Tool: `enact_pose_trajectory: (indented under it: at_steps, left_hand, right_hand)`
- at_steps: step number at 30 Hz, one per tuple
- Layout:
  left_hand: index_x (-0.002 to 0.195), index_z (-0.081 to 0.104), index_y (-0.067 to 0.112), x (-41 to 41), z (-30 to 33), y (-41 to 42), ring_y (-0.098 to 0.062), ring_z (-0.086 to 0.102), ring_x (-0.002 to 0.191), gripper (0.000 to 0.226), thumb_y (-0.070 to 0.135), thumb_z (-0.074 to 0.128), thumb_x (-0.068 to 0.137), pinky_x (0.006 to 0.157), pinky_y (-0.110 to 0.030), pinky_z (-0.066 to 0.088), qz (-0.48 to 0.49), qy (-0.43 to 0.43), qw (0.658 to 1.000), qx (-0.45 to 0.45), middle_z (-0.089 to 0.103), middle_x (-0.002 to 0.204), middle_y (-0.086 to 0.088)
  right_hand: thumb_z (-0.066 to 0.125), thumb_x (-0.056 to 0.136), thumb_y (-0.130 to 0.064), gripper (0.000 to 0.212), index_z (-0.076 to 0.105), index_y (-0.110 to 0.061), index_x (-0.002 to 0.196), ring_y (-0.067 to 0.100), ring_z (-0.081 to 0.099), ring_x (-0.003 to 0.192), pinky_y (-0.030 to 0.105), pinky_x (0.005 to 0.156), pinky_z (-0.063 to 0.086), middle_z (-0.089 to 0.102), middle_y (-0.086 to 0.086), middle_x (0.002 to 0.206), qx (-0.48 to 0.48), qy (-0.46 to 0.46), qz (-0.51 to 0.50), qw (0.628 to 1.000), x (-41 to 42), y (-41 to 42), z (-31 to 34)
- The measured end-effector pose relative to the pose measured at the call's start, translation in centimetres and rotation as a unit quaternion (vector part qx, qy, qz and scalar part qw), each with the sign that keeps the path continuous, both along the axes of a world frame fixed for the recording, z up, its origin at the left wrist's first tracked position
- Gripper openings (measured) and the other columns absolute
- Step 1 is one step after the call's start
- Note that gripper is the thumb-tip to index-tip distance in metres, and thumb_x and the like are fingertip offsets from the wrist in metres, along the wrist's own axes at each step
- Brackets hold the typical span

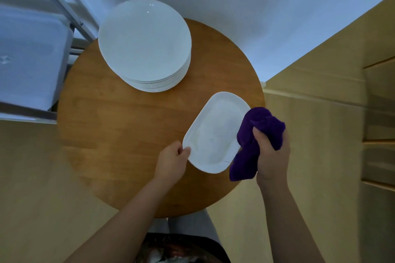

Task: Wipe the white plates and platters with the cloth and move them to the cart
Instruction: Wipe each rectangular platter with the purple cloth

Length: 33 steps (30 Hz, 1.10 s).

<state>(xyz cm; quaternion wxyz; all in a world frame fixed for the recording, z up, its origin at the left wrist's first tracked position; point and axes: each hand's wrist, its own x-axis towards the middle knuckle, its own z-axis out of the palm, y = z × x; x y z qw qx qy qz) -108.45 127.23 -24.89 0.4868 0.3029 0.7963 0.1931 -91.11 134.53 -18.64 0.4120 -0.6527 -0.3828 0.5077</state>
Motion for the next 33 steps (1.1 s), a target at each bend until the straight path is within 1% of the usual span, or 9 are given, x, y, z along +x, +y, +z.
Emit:
enact_pose_trajectory:
  at_steps: [7,12,13,16,20,22,26,30,33]
  left_hand:
    - [0.064,0.04,0.018,0.6,1.7,-0.1,-0.004,0.039,0.049,0.031,0.013,0.057,0.088,0.039,-0.009,0.032,0.115,-0.031,0.99,0.075,0.041,0.058,0.003]
    - [0.1,0.05,0.023,1.7,2.5,0.9,-0.016,0.057,0.092,0.011,0.019,0.055,0.091,0.075,-0.033,0.055,0.306,-0.207,0.929,0.024,0.057,0.099,-0.001]
    - [0.104,0.051,0.027,2.0,2.7,1.2,-0.014,0.058,0.094,0.01,0.027,0.052,0.094,0.073,-0.032,0.056,0.311,-0.226,0.922,0.031,0.058,0.102,0.002]
    - [0.097,0.053,0.037,2.8,3.3,1.7,-0.009,0.062,0.086,0.015,0.046,0.041,0.097,0.053,-0.016,0.051,0.291,-0.245,0.924,0.054,0.061,0.097,0.009]
    - [0.107,0.051,0.031,3.1,3.4,2.3,-0.011,0.061,0.088,0.027,0.049,0.032,0.097,0.056,-0.016,0.049,0.3,-0.232,0.924,0.053,0.059,0.1,0.004]
    - [0.104,0.05,0.035,3.3,3.6,2.5,-0.011,0.061,0.086,0.025,0.05,0.032,0.097,0.053,-0.015,0.05,0.308,-0.243,0.918,0.055,0.059,0.097,0.005]
    - [0.095,0.057,0.039,3.7,3.6,2.4,-0.007,0.067,0.075,0.025,0.05,0.034,0.096,0.054,-0.016,0.051,0.31,-0.266,0.91,0.076,0.065,0.09,0.006]
    - [0.094,0.058,0.038,3.1,3.4,2.5,-0.008,0.066,0.079,0.03,0.051,0.031,0.096,0.057,-0.017,0.052,0.308,-0.268,0.909,0.084,0.066,0.09,0.004]
    - [0.106,0.062,0.029,2.7,3.7,2.8,-0.015,0.064,0.098,0.04,0.049,0.028,0.097,0.08,-0.03,0.055,0.313,-0.278,0.905,0.072,0.068,0.102,-0.003]
  right_hand:
    - [0.066,0.072,-0.026,0.038,0.056,-0.051,0.099,0.009,0.062,0.095,0.039,0.082,0.053,0.063,-0.022,0.099,0.006,-0.029,0.02,0.999,-0.1,1.2,-1.0]
    - [0.055,0.07,-0.019,0.052,0.055,-0.035,0.12,0.014,0.057,0.106,0.033,0.083,0.049,0.058,-0.009,0.118,-0.034,0.013,0.058,0.998,-0.1,2.3,-1.7]
    - [0.054,0.072,-0.019,0.053,0.053,-0.035,0.122,0.015,0.055,0.109,0.034,0.085,0.049,0.056,-0.008,0.12,-0.037,0.008,0.087,0.995,-0.4,2.6,-1.8]
    - [0.058,0.076,-0.029,0.076,0.025,-0.034,0.144,0.02,0.045,0.122,0.038,0.098,0.045,0.043,-0.007,0.135,-0.048,-0.063,0.238,0.968,-1.1,4.1,-2.4]
    - [0.063,0.062,-0.068,0.113,-0.007,-0.039,0.147,0.018,0.033,0.133,0.039,0.105,0.038,0.024,-0.007,0.15,-0.086,-0.117,0.347,0.927,-1.4,6.9,-2.9]
    - [0.058,0.07,-0.068,0.105,-0.001,-0.032,0.149,0.02,0.026,0.138,0.041,0.108,0.035,0.018,-0.004,0.155,-0.047,-0.193,0.287,0.937,-2.3,7.0,-3.8]
    - [0.053,0.085,-0.056,0.082,0.018,-0.017,0.148,0.025,0.02,0.141,0.042,0.11,0.032,0.018,0.003,0.156,0.045,-0.397,0.271,0.876,-5.7,5.3,-5.7]
    - [0.054,0.083,-0.039,0.066,0.032,-0.022,0.142,0.021,0.036,0.133,0.042,0.103,0.041,0.037,0.0,0.147,0.084,-0.313,0.327,0.888,-6.7,4.4,-5.7]
    - [0.049,0.08,-0.033,0.063,0.035,-0.026,0.141,0.017,0.033,0.135,0.042,0.107,0.036,0.038,-0.004,0.147,0.091,-0.258,0.4,0.875,-6.6,2.6,-4.9]
